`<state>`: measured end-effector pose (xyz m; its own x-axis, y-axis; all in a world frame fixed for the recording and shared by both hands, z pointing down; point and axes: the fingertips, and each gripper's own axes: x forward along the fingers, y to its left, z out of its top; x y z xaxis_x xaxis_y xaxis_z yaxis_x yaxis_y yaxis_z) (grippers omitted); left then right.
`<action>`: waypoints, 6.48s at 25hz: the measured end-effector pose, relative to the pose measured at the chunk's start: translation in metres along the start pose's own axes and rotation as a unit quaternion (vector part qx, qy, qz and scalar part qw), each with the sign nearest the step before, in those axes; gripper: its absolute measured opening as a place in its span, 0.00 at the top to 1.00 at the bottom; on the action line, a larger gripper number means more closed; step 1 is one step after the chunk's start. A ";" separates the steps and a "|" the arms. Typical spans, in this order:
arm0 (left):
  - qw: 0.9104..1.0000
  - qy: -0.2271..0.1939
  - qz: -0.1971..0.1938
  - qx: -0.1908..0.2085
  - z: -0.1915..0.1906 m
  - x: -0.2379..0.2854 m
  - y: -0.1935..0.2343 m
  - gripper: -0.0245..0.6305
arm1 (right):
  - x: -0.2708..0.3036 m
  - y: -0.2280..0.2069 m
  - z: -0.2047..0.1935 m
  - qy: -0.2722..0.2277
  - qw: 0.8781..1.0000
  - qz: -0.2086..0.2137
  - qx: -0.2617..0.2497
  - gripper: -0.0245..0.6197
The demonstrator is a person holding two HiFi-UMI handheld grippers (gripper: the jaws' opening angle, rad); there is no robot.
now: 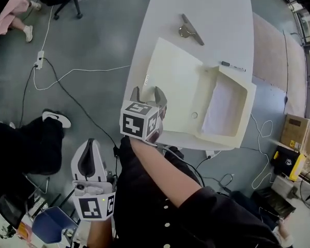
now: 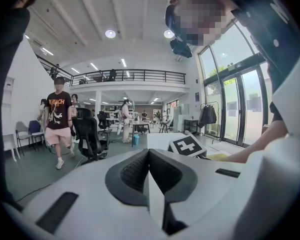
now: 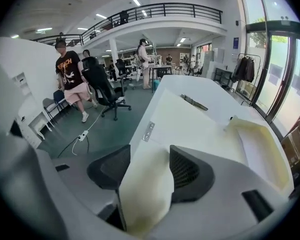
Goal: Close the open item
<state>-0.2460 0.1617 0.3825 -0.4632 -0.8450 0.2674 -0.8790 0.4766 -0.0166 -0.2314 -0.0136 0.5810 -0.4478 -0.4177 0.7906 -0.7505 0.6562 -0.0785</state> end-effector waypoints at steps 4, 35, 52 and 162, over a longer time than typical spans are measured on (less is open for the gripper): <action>1.000 0.000 -0.007 0.000 0.000 0.001 -0.005 0.94 | -0.012 -0.002 0.002 0.007 1.000 0.016 0.025 0.61; 0.978 -0.060 -0.191 0.054 0.060 0.062 -0.188 0.94 | -0.185 -0.250 0.025 -0.111 0.983 0.133 0.057 0.87; 0.955 -0.012 -0.282 0.088 0.035 0.082 -0.266 0.94 | -0.145 -0.391 -0.062 -0.087 0.979 0.090 0.161 0.87; 0.947 -0.151 -0.274 0.071 0.141 0.077 -0.208 0.94 | -0.406 -0.411 0.028 -0.453 0.886 -0.097 0.025 0.92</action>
<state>-0.1149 -0.0367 0.2707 0.0742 -0.9971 -0.0140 -0.9933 -0.0726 -0.0897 0.2455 -0.1306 0.2752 -0.4969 -0.8676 -0.0182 -0.8667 0.4972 -0.0400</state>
